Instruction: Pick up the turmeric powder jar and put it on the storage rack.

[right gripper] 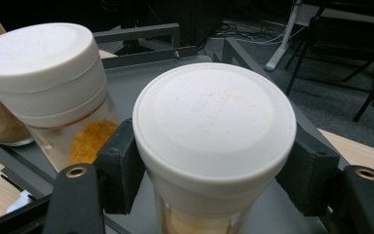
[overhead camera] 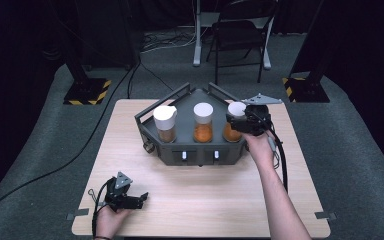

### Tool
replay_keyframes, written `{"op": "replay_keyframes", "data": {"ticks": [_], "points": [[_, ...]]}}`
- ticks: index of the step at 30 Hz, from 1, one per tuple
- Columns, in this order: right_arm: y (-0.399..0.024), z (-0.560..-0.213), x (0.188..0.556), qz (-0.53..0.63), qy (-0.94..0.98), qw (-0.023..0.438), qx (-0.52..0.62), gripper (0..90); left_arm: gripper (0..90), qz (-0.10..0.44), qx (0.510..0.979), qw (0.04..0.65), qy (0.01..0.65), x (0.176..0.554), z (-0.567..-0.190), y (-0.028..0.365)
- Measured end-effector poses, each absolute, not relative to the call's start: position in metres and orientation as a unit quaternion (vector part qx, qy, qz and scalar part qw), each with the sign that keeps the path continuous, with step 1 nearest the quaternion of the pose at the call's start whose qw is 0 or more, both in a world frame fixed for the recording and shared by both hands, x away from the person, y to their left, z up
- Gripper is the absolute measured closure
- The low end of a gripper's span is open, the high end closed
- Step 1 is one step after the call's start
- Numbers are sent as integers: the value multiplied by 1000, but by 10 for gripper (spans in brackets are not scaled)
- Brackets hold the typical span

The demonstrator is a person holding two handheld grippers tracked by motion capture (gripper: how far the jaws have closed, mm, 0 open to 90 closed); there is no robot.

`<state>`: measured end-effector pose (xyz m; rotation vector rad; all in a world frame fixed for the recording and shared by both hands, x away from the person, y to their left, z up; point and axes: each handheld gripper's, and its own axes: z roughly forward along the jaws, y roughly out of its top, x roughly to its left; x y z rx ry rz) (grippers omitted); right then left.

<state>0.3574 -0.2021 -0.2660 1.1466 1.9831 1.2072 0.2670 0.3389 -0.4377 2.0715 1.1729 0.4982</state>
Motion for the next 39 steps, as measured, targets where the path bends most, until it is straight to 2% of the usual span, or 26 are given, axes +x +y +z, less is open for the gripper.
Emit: {"op": "replay_keyframes", "data": {"ticks": [5,10,14,24,39], "points": [[-203,-265,357,446,741,273,421,319,25,192,799,347,452,267,-438,339],[-202,-265,356,439,739,280,428,238,25,192,799,347,452,267,-438,339],[-205,-265,358,442,736,269,436,140,25,192,799,347,452,267,-438,339],[-221,-267,345,452,738,263,426,96,25,192,799,347,452,267,-438,339],[-254,-285,314,468,731,270,417,81,25,192,799,348,452,267,-438,339]]}}
